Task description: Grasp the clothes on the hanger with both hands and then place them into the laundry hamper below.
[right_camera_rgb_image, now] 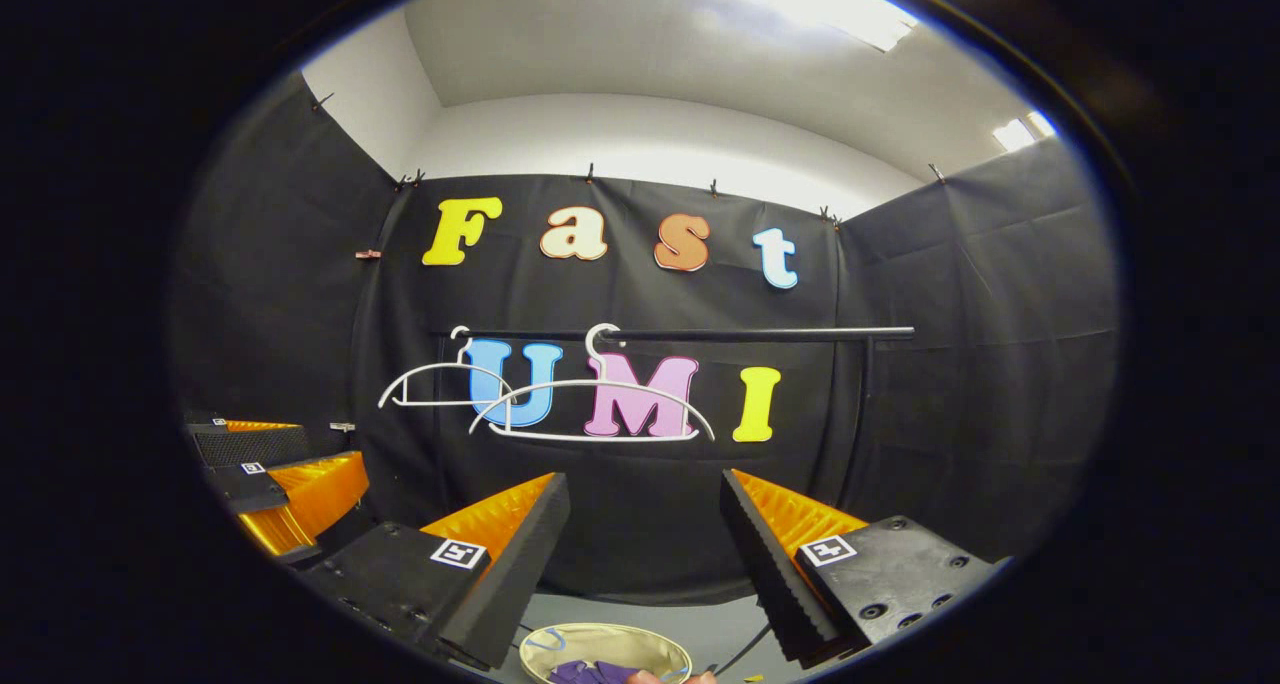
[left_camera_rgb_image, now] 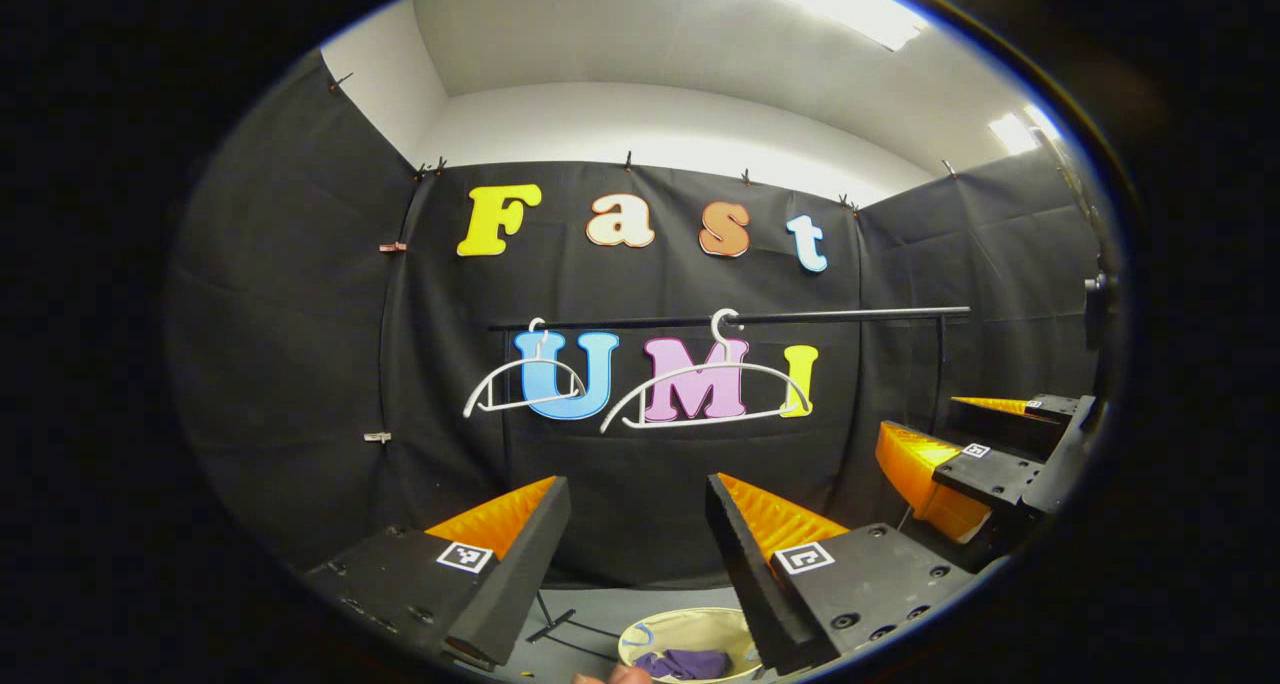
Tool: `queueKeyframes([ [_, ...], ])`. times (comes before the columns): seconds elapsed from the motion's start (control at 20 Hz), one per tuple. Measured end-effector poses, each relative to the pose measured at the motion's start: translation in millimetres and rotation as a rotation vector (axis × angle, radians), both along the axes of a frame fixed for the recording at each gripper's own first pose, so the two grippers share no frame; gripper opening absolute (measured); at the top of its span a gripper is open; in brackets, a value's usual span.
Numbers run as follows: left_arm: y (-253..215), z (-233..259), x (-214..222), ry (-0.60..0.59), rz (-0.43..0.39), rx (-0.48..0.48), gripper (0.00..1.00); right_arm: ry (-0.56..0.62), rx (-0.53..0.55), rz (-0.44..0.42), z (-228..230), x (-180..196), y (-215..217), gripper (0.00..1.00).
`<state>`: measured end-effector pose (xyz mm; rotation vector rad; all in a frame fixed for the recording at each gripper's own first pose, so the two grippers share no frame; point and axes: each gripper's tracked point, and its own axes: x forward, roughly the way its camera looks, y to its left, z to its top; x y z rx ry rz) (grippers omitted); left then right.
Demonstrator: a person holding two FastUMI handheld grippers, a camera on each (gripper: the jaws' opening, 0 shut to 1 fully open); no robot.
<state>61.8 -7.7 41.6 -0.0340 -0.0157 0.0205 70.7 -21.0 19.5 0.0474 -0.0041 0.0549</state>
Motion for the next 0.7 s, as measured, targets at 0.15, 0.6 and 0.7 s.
queueKeyframes([
  [0.15, -1, -1, 2, 0.009, -0.005, 0.001, 0.87, -0.002, -0.004, 0.006, 1, 3, 1, 0.98],
  [0.6, 4, -9, 6, 0.034, -0.004, -0.006, 0.87, 0.013, 0.004, 0.018, -5, 7, 9, 0.98],
  [0.7, 4, -8, 5, 0.031, -0.005, -0.007, 0.87, 0.011, 0.003, 0.02, -4, 8, 12, 0.98],
])
